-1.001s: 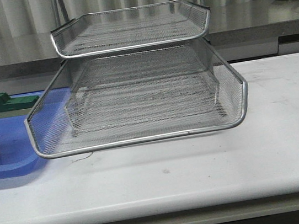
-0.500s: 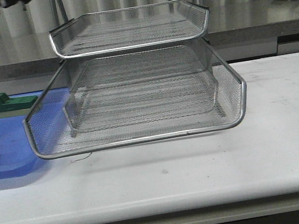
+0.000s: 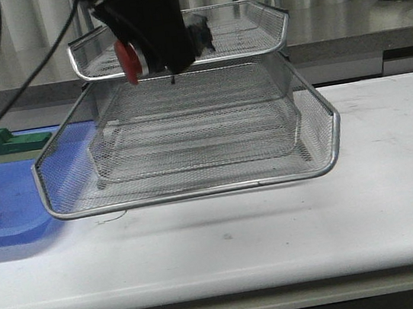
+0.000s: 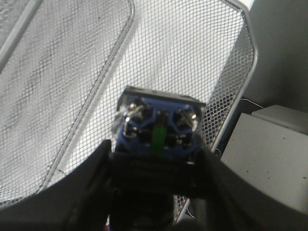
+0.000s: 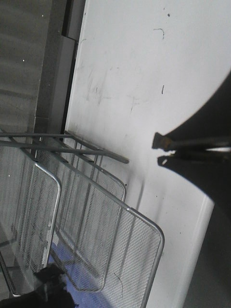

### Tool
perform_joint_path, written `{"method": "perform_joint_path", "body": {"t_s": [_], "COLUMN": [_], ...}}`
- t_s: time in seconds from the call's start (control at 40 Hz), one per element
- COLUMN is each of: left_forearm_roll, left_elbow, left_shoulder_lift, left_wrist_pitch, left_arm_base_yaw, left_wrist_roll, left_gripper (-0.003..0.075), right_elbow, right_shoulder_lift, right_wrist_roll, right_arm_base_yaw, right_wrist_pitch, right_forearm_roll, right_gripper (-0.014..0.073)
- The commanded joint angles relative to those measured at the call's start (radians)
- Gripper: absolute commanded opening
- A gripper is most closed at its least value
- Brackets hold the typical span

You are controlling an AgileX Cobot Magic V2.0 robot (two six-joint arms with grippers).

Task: Place button on rack with both arms
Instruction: 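Lift the red button and carry it over the pulled-out tray, then lower the red button into the tray and open the left gripper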

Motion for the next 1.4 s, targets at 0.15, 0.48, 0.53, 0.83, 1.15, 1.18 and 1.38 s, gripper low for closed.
{"method": "perform_joint_path", "body": {"t_s": [0.15, 0.48, 0.53, 0.83, 1.15, 1.18, 1.38], "left_forearm_roll": [0.018, 0.039, 0.041, 0.041, 0.041, 0.049, 0.097], "left_elbow": [-0.024, -0.024, -0.024, -0.034, -0.173, -0.176, -0.178], "left_shoulder_lift": [0.041, 0.117, 0.124, 0.126, 0.126, 0.126, 0.086], "left_wrist_pitch": [-0.104, -0.168, -0.168, -0.155, 0.077, 0.074, 0.074], "left_arm_base_yaw": [-0.006, -0.004, -0.004, -0.004, -0.004, -0.004, -0.004], "left_wrist_roll": [-0.005, -0.005, -0.005, -0.005, -0.014, -0.032, -0.092], "left_gripper": [0.0174, 0.0179, 0.0195, 0.0463, 0.0495, 0.0495, 0.0483], "right_elbow": [-0.024, -0.024, -0.024, -0.024, -0.024, -0.024, -0.024], "right_shoulder_lift": [0.01, 0.01, 0.01, 0.01, 0.01, 0.01, 0.01], "right_wrist_roll": [-0.002, -0.002, -0.002, -0.002, -0.002, -0.002, -0.002], "right_arm_base_yaw": [0.004, 0.004, 0.004, 0.004, 0.004, 0.004, 0.004], "right_wrist_pitch": [-0.081, -0.081, -0.081, -0.081, -0.081, -0.081, -0.081], "right_forearm_roll": [0.012, 0.012, 0.012, 0.012, 0.012, 0.012, 0.012], "right_gripper": [-0.006, -0.006, -0.006, -0.006, -0.006, -0.006, -0.006]}}
